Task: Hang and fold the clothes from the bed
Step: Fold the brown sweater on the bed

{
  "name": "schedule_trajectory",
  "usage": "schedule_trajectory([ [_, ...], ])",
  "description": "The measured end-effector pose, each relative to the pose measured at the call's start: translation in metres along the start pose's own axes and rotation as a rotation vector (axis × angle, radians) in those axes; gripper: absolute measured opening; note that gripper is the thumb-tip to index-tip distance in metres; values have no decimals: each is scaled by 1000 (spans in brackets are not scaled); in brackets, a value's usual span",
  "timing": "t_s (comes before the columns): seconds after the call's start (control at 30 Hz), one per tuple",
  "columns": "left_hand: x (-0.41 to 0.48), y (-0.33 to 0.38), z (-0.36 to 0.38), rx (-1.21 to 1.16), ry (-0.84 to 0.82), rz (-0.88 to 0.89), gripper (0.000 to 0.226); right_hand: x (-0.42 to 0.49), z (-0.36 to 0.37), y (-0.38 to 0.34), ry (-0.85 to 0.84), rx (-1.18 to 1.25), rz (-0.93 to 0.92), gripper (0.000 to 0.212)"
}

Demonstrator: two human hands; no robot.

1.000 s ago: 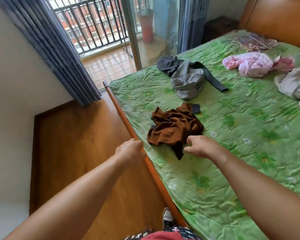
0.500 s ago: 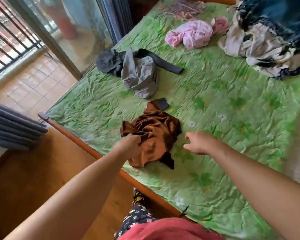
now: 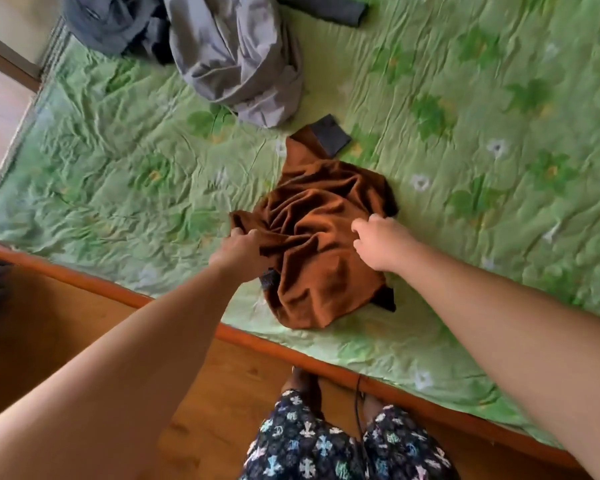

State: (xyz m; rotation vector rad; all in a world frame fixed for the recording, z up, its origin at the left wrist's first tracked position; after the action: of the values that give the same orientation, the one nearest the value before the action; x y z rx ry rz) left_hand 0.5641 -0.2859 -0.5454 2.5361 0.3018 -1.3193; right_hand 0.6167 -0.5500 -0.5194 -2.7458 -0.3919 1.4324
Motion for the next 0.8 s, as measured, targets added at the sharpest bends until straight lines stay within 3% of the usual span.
schedule_trajectory([
  [0.23,81,-24,0,-300,96,-133,69,117,-27,-59,163,-290,-127,46],
  [0.37,105,-26,8,-400,169,-66,17,163,-19,-81,111,-377,-180,79],
  [0.4,104,-26,12,-418,189,-65,18,168,-14,-83,59,-380,-157,85],
  [0.47,94,-26,22,-479,180,-73,37,165,-5,-81,-20,-376,-101,81],
  [0.57,70,-24,39,-546,114,-48,79,140,4,-67,-42,-409,-120,51],
  [0.63,48,-19,44,-548,92,-59,99,111,7,-52,-37,-381,-172,56],
  [0.73,10,-9,35,-492,130,-77,98,56,0,-25,-74,-286,-154,93],
  [0.8,-16,0,16,-474,181,-83,90,21,-9,-5,-71,-175,-129,79],
])
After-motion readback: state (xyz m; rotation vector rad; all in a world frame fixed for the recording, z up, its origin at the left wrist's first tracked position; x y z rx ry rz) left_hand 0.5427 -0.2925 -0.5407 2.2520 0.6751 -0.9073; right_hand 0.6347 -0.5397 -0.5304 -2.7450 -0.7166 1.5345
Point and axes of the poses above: each hand's wrist, its own x-axis towards the middle knuckle, its own z-axis out of the palm, y = z × x, the point moved 1 cm from there along x, towards the middle knuckle, and after that the axes turned 8 degrees about -y, right-handed, at the moved point
